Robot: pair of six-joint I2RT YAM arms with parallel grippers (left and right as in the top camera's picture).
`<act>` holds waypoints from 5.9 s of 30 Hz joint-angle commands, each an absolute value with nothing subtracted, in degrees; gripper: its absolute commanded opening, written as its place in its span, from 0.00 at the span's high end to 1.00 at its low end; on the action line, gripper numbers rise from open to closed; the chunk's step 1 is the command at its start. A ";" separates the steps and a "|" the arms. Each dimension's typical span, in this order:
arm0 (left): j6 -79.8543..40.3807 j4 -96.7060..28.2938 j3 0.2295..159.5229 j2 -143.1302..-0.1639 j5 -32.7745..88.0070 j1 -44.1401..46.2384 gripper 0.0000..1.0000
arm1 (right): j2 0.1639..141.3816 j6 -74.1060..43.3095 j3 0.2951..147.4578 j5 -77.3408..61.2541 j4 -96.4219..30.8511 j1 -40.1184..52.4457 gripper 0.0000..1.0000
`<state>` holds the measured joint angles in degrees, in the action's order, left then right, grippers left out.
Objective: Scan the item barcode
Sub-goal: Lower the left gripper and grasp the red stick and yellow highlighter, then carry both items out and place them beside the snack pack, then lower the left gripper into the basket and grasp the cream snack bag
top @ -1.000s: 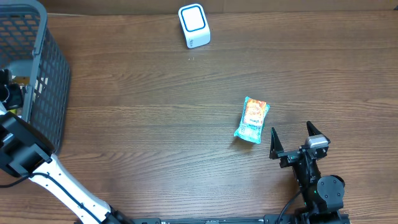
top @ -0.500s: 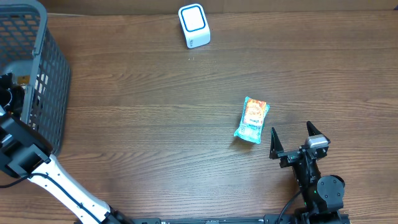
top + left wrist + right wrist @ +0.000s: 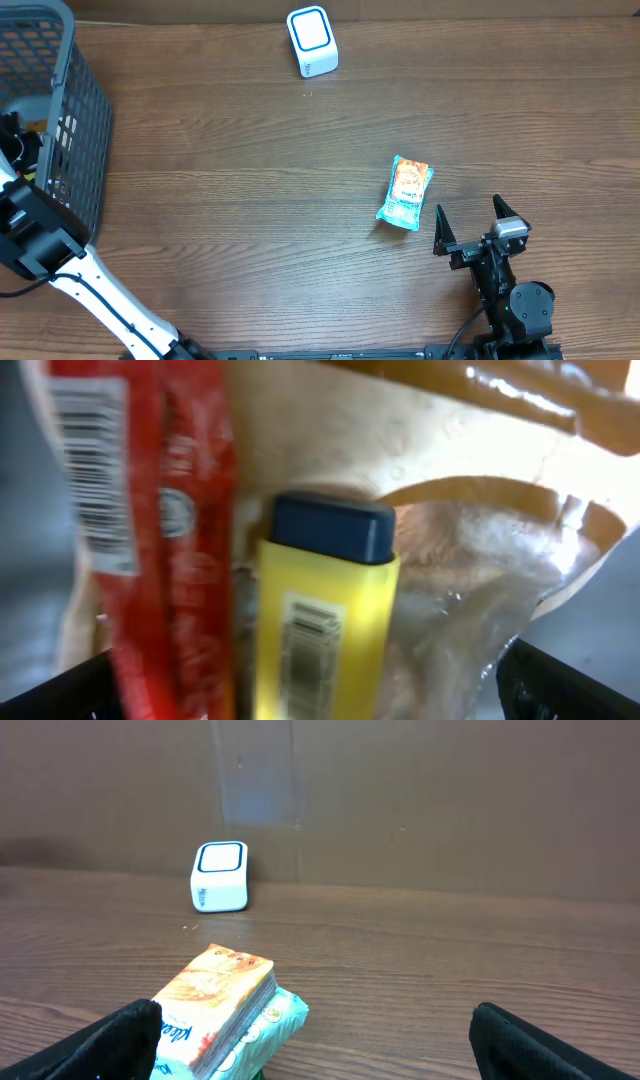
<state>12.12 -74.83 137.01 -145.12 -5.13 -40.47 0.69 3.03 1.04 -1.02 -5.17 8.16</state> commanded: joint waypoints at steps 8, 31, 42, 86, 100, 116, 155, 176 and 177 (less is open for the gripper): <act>11.60 -75.72 142.21 -146.47 -6.57 -39.88 0.00 | 0.16 3.29 0.45 -0.49 -4.82 7.79 0.00; 17.85 -66.37 122.54 -146.56 -5.74 -40.56 0.20 | 0.16 3.29 0.45 -0.49 -4.82 7.79 0.00; 17.82 -68.49 124.36 -146.45 -2.98 -40.47 0.96 | 0.16 3.29 0.45 -0.47 -4.82 7.79 0.00; -5.96 -84.82 158.21 -108.79 7.53 -36.73 0.96 | 0.16 3.29 0.45 -0.47 -4.82 7.79 0.00; -6.83 -96.79 154.65 -102.52 5.96 -11.18 0.96 | 0.16 3.29 0.45 -0.47 -4.82 7.79 0.00; -22.00 -85.49 110.87 -103.61 5.37 23.49 0.96 | 0.16 3.29 0.45 -0.47 -4.82 7.79 0.00; -28.82 -59.66 85.82 -101.62 -8.91 33.45 0.00 | 0.16 3.29 0.45 -0.47 -4.82 7.79 0.00; -6.20 -71.31 133.49 -101.27 -31.38 -12.86 0.00 | 0.16 3.29 0.45 -0.47 -4.82 7.79 0.00; -6.17 -72.53 133.49 -101.93 -29.89 -15.20 0.00 | 0.16 3.29 0.45 -0.47 -4.82 7.79 0.00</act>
